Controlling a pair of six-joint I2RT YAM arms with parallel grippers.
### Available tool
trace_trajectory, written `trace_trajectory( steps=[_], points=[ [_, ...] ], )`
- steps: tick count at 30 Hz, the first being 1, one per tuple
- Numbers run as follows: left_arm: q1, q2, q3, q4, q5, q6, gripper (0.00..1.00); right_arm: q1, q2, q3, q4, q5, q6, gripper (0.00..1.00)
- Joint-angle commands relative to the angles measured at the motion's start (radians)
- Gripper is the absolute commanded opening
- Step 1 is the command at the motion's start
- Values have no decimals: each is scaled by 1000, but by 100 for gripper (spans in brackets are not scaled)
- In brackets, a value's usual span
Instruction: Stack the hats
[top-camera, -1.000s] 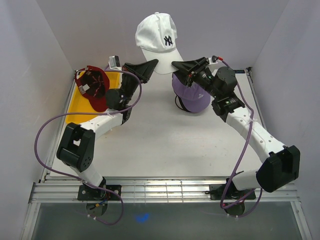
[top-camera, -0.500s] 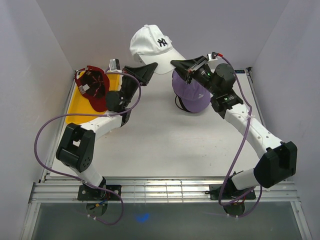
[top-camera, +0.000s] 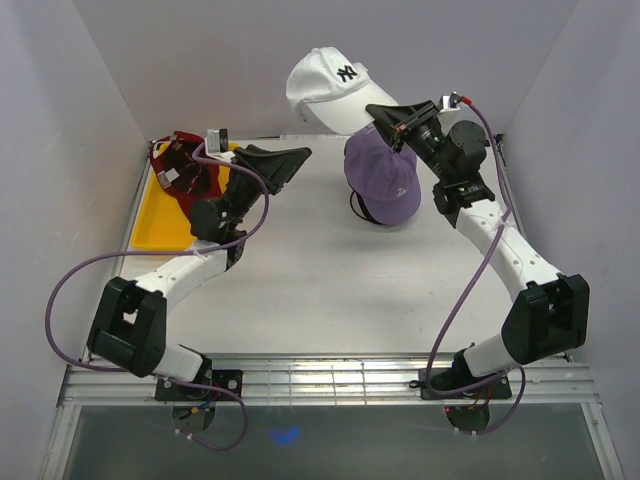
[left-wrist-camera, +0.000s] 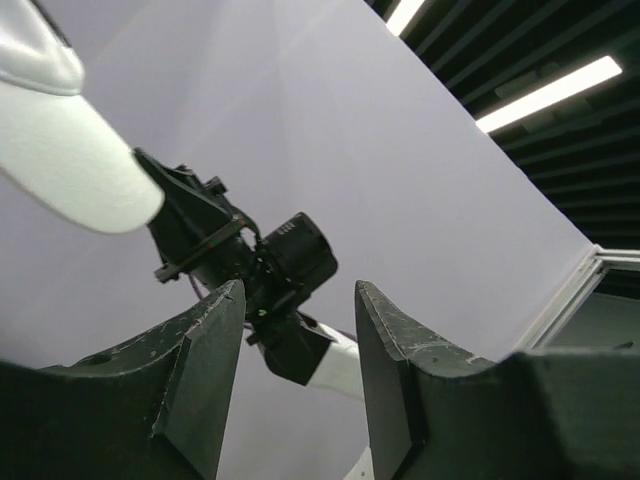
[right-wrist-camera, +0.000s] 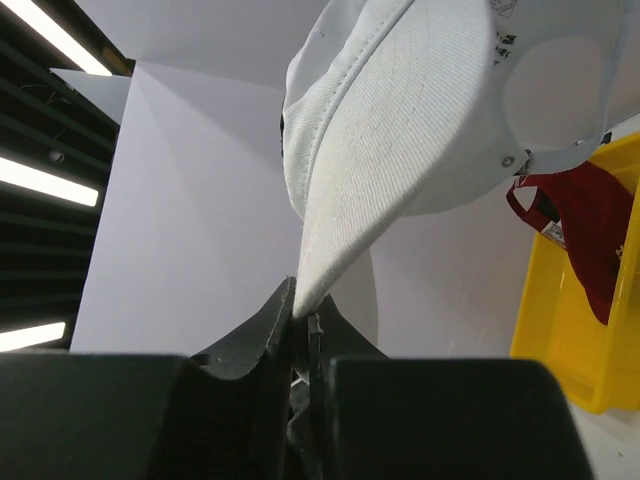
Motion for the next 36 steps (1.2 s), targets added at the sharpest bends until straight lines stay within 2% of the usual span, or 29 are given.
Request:
trace_trajectory(
  steps=[1, 6, 8, 16, 36],
  points=[
    [7, -112, -23, 20, 53, 19, 58, -32, 1, 6, 152, -5, -19, 8],
    [17, -201, -20, -60, 80, 62, 58, -96, 1, -90, 327, -12, 20, 8],
    [23, -234, -3, -107, 100, 76, 58, -118, 1, -114, 349, -23, 17, 8],
    [57, -271, 16, -147, 142, 62, 57, -176, 16, -241, 571, -71, 63, 8],
    [72, -266, 11, -144, 180, 39, 57, -230, 13, -415, 723, -111, 106, 8]
  ],
)
